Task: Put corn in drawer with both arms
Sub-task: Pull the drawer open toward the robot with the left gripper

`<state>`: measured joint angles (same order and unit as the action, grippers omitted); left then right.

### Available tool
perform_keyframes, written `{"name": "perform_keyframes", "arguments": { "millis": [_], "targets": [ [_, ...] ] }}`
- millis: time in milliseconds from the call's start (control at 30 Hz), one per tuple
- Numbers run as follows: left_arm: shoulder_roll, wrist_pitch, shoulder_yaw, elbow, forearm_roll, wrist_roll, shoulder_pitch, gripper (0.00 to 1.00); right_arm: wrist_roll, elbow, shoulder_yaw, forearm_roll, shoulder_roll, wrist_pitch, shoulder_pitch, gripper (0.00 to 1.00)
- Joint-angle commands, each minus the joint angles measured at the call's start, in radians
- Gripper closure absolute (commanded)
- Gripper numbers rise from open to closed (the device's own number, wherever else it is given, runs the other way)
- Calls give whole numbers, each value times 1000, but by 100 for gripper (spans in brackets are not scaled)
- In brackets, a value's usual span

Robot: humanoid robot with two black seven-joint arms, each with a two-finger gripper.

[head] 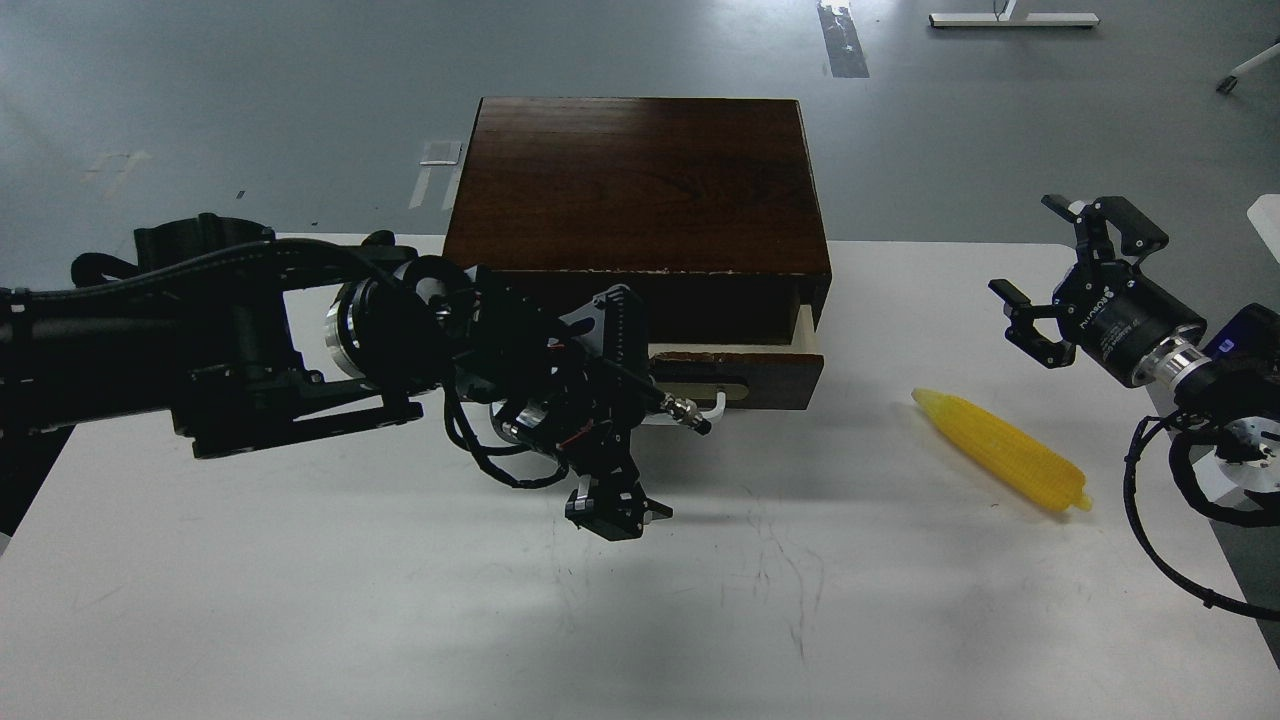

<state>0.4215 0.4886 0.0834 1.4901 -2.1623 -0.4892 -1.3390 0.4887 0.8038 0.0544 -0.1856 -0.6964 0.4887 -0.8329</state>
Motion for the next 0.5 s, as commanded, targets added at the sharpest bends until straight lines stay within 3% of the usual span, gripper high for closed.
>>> {"name": "perform_keyframes", "arguments": {
  "millis": [0, 467],
  "targets": [
    [10, 0, -1, 30, 4, 0, -2, 2, 0, -2, -1, 0, 2, 0, 0, 0],
    [11, 0, -10, 36, 5, 0, -48, 2, 0, -2, -1, 1, 0, 0, -2, 0]
  ]
}}
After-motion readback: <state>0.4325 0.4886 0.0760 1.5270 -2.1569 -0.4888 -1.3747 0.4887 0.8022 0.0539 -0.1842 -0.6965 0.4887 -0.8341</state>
